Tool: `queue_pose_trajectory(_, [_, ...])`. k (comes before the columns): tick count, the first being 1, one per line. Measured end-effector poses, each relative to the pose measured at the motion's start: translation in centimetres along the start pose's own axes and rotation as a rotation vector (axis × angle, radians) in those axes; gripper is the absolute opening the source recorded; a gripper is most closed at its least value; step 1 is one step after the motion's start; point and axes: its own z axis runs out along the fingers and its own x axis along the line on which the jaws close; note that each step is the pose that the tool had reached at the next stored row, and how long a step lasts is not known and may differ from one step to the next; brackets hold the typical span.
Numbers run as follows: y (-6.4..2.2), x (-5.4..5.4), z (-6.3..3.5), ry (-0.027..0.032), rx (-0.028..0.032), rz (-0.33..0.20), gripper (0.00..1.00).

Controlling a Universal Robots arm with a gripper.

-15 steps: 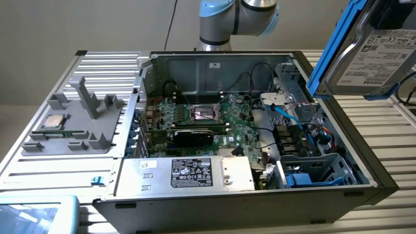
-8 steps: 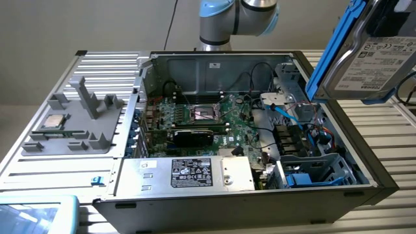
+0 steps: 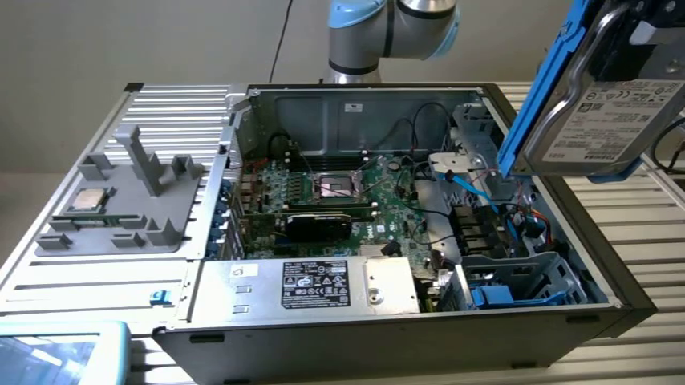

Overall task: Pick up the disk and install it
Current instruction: 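Insert the disk into the insertion slot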

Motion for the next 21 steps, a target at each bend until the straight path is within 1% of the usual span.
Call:
queue_pose_trajectory(4, [0.52, 0.1, 0.45, -0.0011, 0.0116, 0.000, 0.37])
queue_pose_trajectory(7, [0.74, 0.2, 0.60, -0.0015, 0.0176, 0.000, 0.37])
queue_pose_trajectory(13, [0.89, 0.2, 0.72, -0.0014, 0.0181, 0.001, 0.37])
queue_pose_trajectory(16, [1.01, 0.4, 0.93, -0.0014, 0.0192, 0.001, 0.37])
queue_pose_trajectory(18, [1.00, 0.8, 1.12, -0.0015, 0.0193, 0.001, 0.37])
queue_pose_trajectory(21, [0.98, 1.5, 1.61, -0.0035, 0.0192, 0.001, 0.37])
